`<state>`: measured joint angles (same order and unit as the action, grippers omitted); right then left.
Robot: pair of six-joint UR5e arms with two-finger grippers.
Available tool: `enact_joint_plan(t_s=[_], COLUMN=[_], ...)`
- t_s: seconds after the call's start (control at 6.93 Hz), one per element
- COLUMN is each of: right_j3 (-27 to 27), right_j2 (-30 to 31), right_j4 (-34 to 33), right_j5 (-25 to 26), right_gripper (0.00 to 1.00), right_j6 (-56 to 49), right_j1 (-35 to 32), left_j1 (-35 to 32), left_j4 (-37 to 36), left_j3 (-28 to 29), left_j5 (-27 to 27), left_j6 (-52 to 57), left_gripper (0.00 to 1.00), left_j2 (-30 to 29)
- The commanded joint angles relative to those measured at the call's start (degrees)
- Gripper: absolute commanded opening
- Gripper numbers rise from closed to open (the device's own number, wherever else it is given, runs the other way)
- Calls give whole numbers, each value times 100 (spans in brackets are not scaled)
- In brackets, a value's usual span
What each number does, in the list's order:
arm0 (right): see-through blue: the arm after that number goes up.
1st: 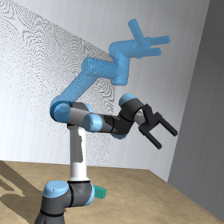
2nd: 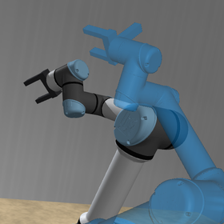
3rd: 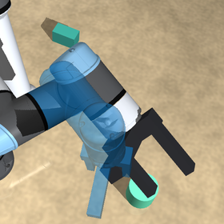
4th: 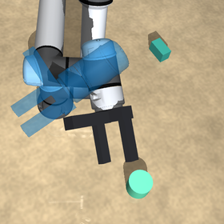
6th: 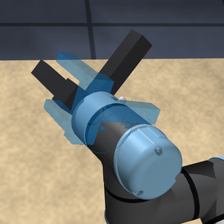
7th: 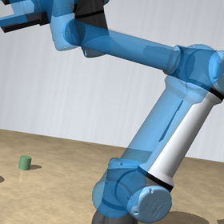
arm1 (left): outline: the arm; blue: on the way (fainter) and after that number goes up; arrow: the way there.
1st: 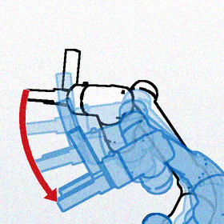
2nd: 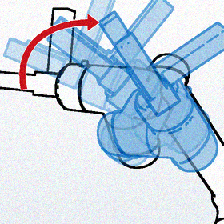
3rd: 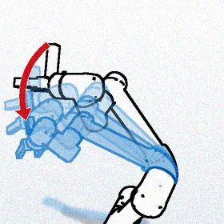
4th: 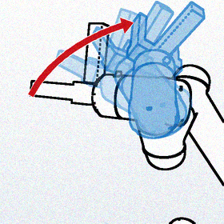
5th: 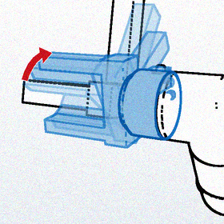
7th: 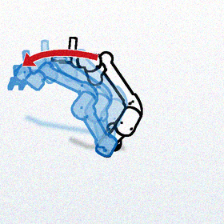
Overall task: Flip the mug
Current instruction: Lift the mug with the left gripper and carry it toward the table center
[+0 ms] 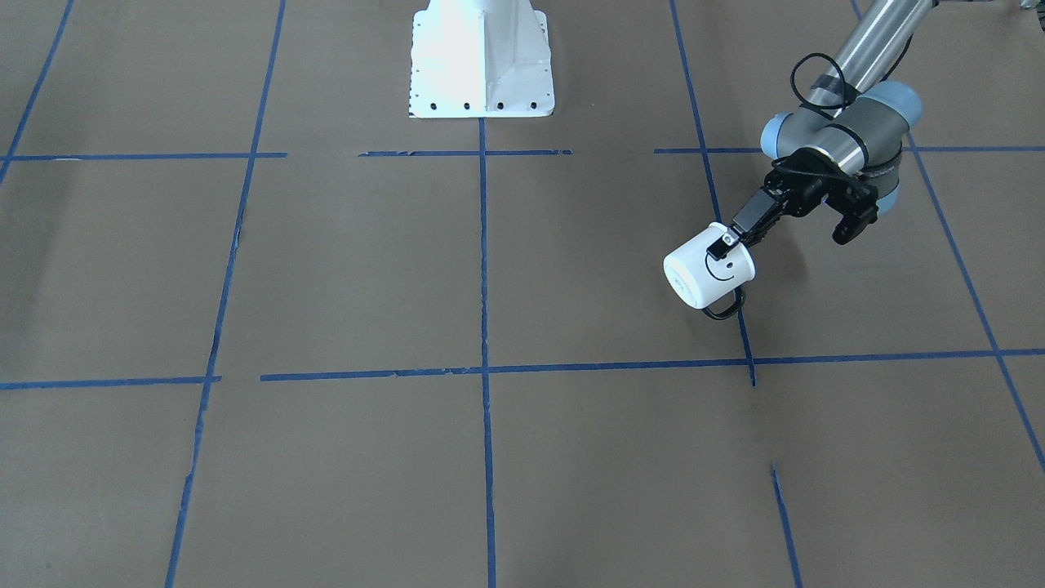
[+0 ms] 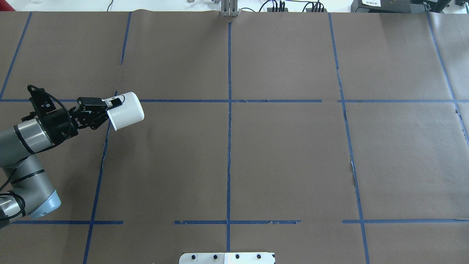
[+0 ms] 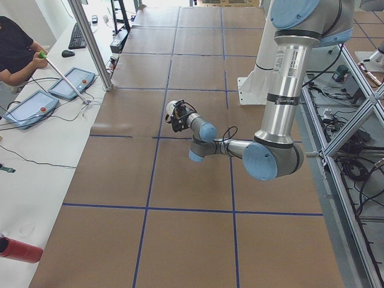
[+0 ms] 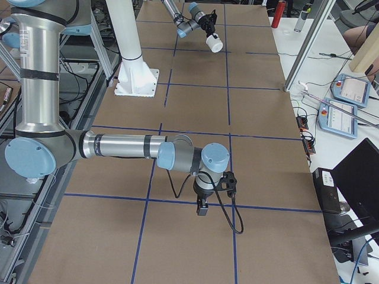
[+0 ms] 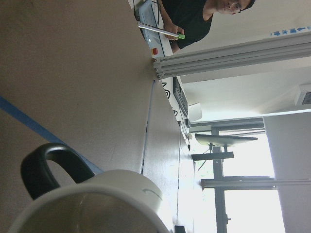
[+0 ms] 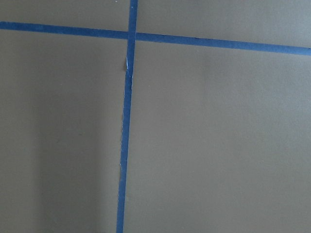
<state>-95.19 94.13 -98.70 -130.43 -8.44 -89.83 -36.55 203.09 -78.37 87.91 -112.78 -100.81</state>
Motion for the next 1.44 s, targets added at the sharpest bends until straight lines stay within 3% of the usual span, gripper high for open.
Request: enact_joint_plan(t_s=[0.0, 0.29, 0.72, 0.87, 1.15, 1.3], right_j3=[0, 0, 0, 0, 0, 0], right_j2=[0, 0, 0, 0, 0, 0], right_j4=[0, 0, 0, 0, 0, 0], right_j5=[0, 0, 0, 0, 0, 0], right_gripper=[100, 100, 100, 100, 100, 100], right_j6=[0, 0, 0, 0, 0, 0], right_j1=[0, 0, 0, 0, 0, 0], left_j1=[-1, 60, 490, 691, 755, 746], left_j4=[-1770, -4423, -7939, -9047, -10465, -11257], left_j3=[-764, -1294, -1130, -737, 175, 486], left_j5=[-273, -336, -284, -127, 373, 889], left_j6=[-374, -611, -413, -19, 316, 797], left_gripper=[0, 0, 0, 0, 0, 0], left_j2=[-559, -1612, -3159, -3678, -4644, -4989])
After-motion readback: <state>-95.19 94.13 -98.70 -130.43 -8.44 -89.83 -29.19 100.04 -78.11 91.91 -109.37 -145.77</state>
